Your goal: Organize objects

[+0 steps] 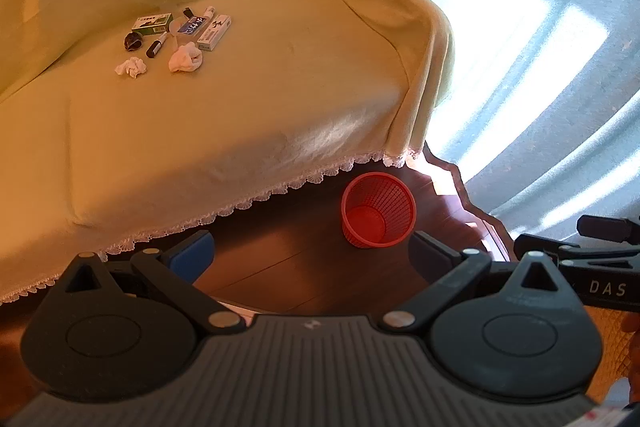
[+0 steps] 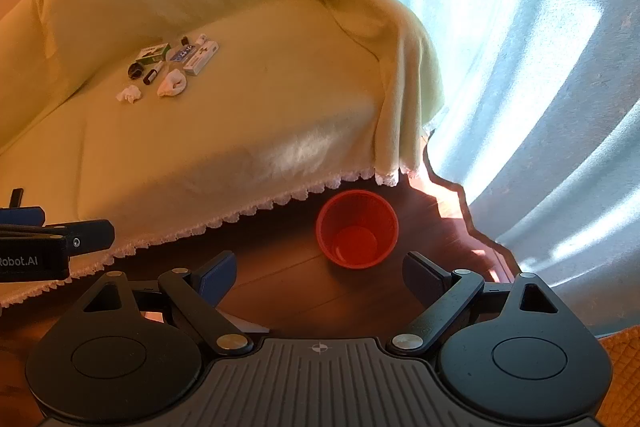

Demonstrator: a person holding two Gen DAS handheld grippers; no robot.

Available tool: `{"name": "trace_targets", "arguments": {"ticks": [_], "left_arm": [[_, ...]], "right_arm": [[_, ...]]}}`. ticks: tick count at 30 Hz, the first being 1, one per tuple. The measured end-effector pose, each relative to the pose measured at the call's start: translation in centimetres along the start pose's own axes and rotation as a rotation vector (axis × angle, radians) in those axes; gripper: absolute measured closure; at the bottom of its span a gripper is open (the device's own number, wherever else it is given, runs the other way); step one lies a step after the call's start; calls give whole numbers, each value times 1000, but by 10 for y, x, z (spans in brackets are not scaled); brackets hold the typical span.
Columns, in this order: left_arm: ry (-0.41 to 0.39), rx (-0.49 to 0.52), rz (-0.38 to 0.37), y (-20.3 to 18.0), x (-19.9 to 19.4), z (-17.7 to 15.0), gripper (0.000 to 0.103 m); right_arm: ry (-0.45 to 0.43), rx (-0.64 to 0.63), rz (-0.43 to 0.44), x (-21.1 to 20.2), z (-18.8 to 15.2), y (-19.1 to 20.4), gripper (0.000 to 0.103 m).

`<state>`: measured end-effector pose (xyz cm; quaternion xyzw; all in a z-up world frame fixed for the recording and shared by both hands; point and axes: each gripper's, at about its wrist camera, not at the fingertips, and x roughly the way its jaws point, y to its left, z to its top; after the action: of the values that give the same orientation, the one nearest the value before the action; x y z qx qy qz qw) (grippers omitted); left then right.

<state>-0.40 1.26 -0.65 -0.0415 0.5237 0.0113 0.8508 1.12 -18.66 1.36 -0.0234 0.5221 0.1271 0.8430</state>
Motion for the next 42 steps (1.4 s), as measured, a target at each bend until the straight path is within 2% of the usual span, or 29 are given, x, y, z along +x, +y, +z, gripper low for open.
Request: {"name": "trace_targets", "arguments": {"ticks": [12,23,29,33,37,42], "left_arm": [[25,-47,44,-5,14,0,2],[35,-143,94,3,26,-12,2],[41,-154,93,16,42,-15,2],[34,-145,66,26,61,-14,2],[37,-107,46,32,87,-13,2],[29,-39,30,38,129,-16,2]], "right_arm": [[24,-62,85,21,2,-8,15],[39,-175,183,45,0,-9,15],[24,-234,168,58,-5,-6,15],[8,-271,153,70,-7,-1,15],[21,-233,145,89,-7,-4,15],[11,-268,112,122,-13,-7,17]]}}
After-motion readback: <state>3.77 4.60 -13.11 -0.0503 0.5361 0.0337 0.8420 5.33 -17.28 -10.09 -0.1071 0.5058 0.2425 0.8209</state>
